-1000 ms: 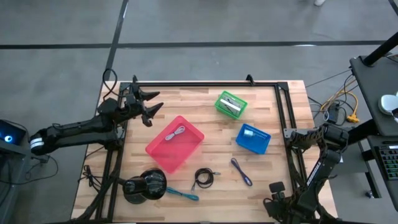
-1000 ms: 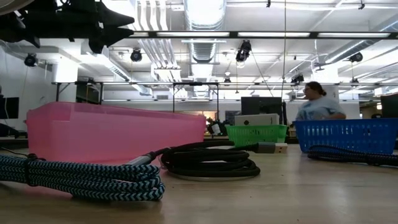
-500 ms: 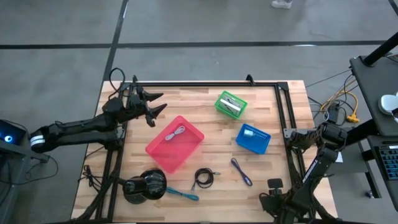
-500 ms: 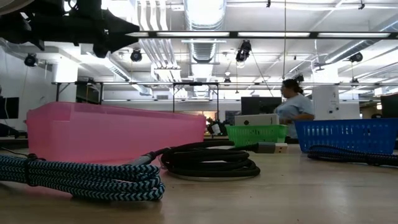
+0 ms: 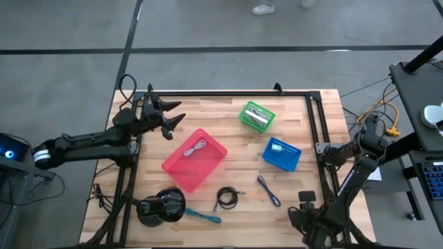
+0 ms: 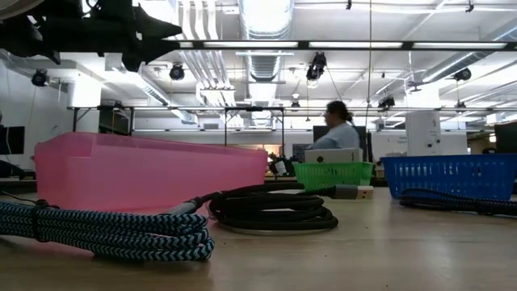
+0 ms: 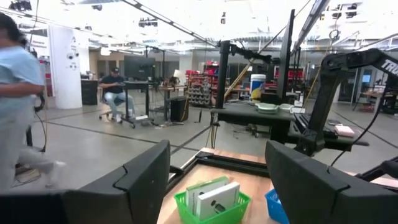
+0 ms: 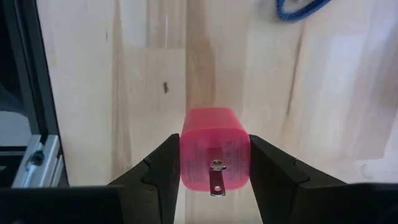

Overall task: Pick and place items into bin
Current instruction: Put the pink charger adapter into the blue bin

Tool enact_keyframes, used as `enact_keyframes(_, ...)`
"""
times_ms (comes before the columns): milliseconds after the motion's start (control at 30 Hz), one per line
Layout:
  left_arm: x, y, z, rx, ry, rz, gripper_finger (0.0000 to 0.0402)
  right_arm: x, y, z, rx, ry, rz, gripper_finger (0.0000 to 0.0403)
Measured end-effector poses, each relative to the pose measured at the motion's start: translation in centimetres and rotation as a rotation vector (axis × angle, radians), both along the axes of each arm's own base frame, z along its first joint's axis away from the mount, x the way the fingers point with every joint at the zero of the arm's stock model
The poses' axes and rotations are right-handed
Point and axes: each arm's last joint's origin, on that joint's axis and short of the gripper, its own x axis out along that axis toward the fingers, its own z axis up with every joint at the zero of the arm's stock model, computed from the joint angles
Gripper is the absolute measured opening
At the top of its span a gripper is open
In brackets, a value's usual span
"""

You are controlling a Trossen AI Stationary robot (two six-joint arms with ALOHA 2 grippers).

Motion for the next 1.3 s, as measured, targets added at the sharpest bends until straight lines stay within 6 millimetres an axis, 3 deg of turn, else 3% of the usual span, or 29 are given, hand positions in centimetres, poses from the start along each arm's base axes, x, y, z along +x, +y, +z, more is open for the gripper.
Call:
enact_keyframes(233, 0.2, 0.1, -0.1, 0.0, -0.001, -0.001, 0.0247, 1.4, -2.1, 1.7, 0.002, -0.022, 0.011, 0.0142)
enact_keyframes(567, 0.8, 0.3, 0.0, 0.019, -0.044, -0.004, 0.0247, 3.7, -6.6, 4.5, -0.005, -0.064, 0.049, 0.0142)
enact_keyframes(833, 1.0, 0.4, -0.1, 0.02, -0.045, -0.006, 0.0247, 3.9, -10.2, 6.6, -0.013, -0.134, 0.023, 0.0142)
enact_keyframes(1300, 0.9, 0.3, 0.0, 0.031, -0.048, -0.004, 0.0247, 2.9, -18.7, 6.4, -0.065, -0.179, -0.153, 0.0142)
